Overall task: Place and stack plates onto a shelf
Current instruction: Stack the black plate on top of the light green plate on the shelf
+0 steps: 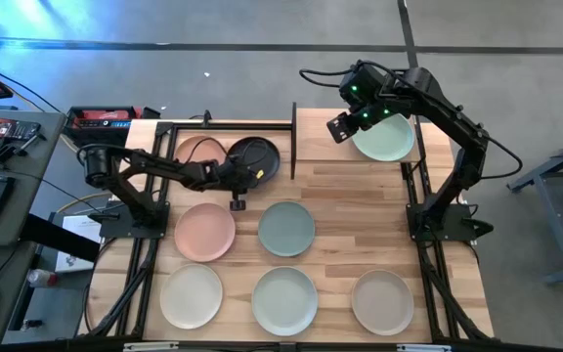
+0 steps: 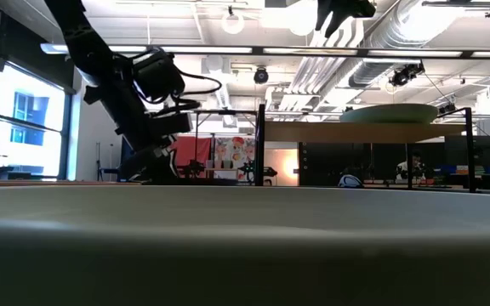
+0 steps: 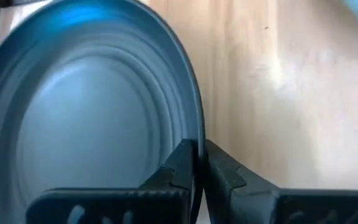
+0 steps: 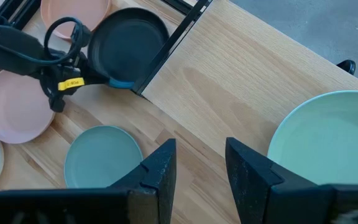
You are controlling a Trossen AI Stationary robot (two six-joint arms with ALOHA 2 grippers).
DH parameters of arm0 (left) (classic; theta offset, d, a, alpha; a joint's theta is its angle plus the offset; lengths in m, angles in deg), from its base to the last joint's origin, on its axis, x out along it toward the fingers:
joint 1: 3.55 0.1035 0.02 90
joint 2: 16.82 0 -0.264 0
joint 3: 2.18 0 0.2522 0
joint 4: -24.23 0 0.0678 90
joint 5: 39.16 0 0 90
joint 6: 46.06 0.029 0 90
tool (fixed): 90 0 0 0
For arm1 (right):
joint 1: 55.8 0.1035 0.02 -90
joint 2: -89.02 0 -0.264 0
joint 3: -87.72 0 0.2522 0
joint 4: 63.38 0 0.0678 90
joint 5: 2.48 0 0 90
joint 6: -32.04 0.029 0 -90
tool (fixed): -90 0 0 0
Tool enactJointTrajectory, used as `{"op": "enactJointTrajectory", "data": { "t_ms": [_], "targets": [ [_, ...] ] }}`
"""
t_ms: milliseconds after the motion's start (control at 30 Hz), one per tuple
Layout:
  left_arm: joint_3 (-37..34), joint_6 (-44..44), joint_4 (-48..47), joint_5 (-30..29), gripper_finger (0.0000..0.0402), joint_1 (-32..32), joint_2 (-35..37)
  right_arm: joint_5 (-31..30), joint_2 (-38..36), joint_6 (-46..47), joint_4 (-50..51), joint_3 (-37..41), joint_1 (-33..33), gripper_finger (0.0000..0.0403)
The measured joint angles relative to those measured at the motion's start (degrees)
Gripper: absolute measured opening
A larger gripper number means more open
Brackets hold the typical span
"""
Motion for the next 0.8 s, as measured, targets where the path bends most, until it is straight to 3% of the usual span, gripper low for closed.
{"op": "enactJointTrajectory", "data": {
  "t_ms": [333, 467, 800],
  "targets": [
    [-0.1, -2.3, -2.5, 1.0, 0.0005, -3.1, 9.2, -1.3, 0.0, -2.1, -0.1, 0.0, 0.0, 0.0115],
    [1.6, -2.9, -9.2, 0.6, 0.0005, -4.5, 14.4, -0.8, 0.0, -3.4, -0.6, 0.0, 0.9, 0.0115],
    [10.2, 0.1, -25.7, -7.1, 0.0005, -11.8, 23.7, -0.7, 0.0, 6.6, -3.6, 0.0, 5.2, 0.0114]
  ]
}}
